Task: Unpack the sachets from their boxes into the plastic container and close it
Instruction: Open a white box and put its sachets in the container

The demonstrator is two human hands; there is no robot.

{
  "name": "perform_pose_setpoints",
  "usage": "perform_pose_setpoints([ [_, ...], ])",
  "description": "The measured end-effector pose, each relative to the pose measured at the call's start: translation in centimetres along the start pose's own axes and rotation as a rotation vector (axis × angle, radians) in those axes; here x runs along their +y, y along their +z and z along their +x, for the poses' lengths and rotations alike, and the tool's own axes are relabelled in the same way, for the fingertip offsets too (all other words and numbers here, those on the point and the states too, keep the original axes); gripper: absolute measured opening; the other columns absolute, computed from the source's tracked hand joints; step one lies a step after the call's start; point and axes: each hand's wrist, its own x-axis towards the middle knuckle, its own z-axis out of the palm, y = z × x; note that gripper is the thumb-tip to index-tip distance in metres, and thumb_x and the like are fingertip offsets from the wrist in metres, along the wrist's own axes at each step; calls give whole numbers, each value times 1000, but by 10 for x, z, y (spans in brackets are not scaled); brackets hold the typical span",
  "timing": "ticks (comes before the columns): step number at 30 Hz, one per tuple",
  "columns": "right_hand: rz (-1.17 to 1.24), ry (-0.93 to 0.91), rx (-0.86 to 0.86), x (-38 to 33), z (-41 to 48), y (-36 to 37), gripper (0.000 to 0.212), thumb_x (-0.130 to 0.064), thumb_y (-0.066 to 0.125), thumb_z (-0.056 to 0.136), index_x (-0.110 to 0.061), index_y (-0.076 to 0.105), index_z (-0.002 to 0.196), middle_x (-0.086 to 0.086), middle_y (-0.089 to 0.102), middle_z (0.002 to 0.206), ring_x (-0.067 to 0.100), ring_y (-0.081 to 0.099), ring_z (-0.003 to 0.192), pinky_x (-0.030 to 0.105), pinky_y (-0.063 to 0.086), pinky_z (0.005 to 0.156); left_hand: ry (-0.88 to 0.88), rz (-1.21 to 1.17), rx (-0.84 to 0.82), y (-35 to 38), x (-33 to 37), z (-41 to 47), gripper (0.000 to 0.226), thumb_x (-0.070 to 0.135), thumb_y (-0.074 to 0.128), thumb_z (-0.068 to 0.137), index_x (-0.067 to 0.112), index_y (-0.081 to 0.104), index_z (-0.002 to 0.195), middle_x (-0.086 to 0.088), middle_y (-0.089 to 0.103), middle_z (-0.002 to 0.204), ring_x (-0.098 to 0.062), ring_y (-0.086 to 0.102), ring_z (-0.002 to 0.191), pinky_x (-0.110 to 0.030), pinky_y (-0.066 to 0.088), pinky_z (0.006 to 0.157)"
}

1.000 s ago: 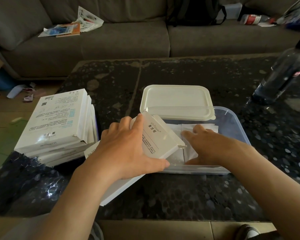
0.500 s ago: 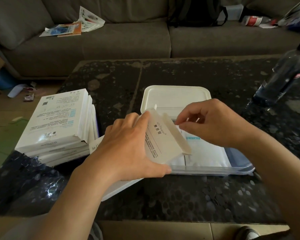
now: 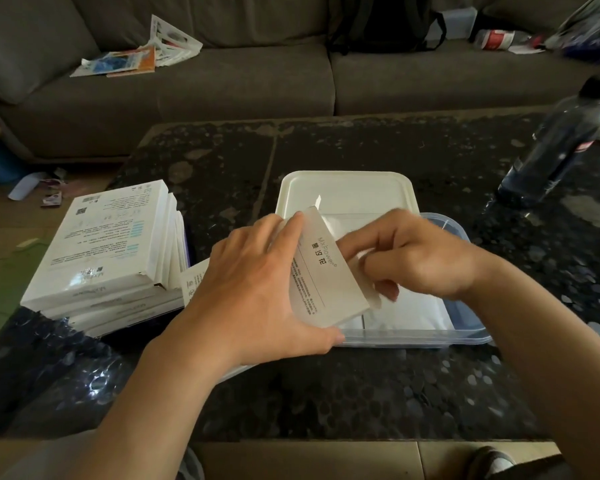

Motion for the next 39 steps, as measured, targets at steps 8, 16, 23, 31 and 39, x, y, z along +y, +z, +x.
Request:
perform_pose_setpoints([
  [8, -538, -302, 299, -25, -17, -11, 39, -26, 73, 83, -41, 68, 119, -8, 60, 102, -1, 56, 77, 13, 46, 62, 134, -168, -73, -20, 17, 2, 129, 82, 76, 53, 52, 8, 158, 32, 14, 155, 2, 14, 141, -36, 24, 124],
  [16, -865, -506, 722, -10, -49, -16, 30, -24, 59, 94, -8, 76, 112, 9, 70, 88, 20, 67, 72, 39, 56, 53, 237, 17, 103, -11, 38, 6, 132, 88, 62, 64, 34, -3, 165, 15, -3, 173, 5, -10, 151, -21, -8, 116],
  [23, -996, -292, 1140, 25, -129, -49, 22, -15, 63, 93, -6, 77, 107, 10, 71, 78, 23, 64, 62, 42, 55, 52, 381, 70, 566, 22, 70, 16, 60, 39, 58, 101, 1, 53, 148, -24, 52, 151, -44, 52, 138, -60, 44, 112],
  [31, -1148, 279, 1214, 68, -196, -67, 22, -24, 60, 94, -10, 77, 89, 8, 70, 76, 34, 64, 62, 40, 55, 56, 374, 63, 379, 54, 92, 17, 56, 37, 62, 92, 7, 64, 140, -16, 61, 145, -38, 61, 131, -54, 49, 105],
  [39, -1286, 648, 881, 101, -189, -33, 24, -5, 80, 67, -11, 58, 61, 1, 57, 55, 27, 54, 38, 23, 25, 46, 262, 11, 237, 63, 82, 18, 55, 42, 58, 93, 9, 68, 135, -10, 66, 140, -34, 64, 127, -51, 54, 100],
])
